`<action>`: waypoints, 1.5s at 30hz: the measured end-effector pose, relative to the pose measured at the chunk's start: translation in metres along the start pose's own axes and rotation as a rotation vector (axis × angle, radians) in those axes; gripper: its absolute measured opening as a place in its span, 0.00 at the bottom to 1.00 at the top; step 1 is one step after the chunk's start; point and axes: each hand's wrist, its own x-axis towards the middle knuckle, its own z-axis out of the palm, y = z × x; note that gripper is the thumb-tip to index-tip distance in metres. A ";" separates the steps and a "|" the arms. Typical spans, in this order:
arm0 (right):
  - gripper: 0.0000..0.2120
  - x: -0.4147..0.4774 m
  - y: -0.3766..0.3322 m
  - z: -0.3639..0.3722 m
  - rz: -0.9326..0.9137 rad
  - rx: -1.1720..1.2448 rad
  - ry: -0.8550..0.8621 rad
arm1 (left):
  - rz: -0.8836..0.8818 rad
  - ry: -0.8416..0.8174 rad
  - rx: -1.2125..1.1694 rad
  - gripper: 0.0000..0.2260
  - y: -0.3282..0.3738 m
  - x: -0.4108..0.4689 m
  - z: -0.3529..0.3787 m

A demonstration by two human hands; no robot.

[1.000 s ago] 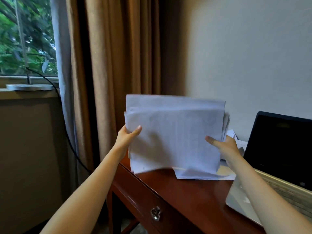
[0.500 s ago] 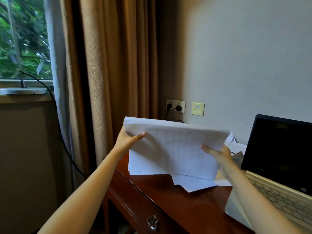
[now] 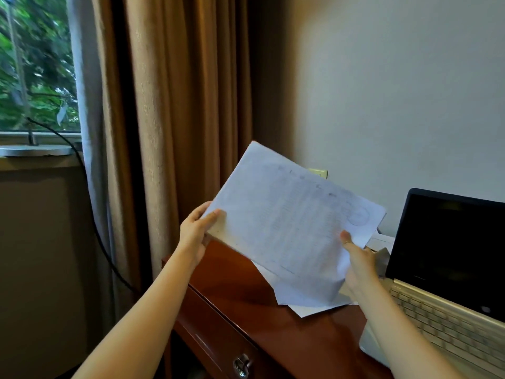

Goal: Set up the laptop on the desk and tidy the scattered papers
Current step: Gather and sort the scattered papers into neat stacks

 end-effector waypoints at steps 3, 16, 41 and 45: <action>0.27 -0.010 0.012 0.010 0.083 0.142 -0.065 | -0.073 -0.060 -0.218 0.18 0.006 -0.009 0.026; 0.08 -0.014 -0.014 0.009 -0.174 -0.261 -0.369 | 0.166 -0.048 0.200 0.07 0.037 -0.015 0.063; 0.13 -0.020 -0.025 0.038 -0.136 -0.255 -0.547 | 0.051 -0.390 0.253 0.11 0.034 -0.013 0.046; 0.15 -0.016 -0.040 0.047 -0.166 -0.279 -0.528 | 0.076 -0.363 0.216 0.07 0.045 -0.010 0.050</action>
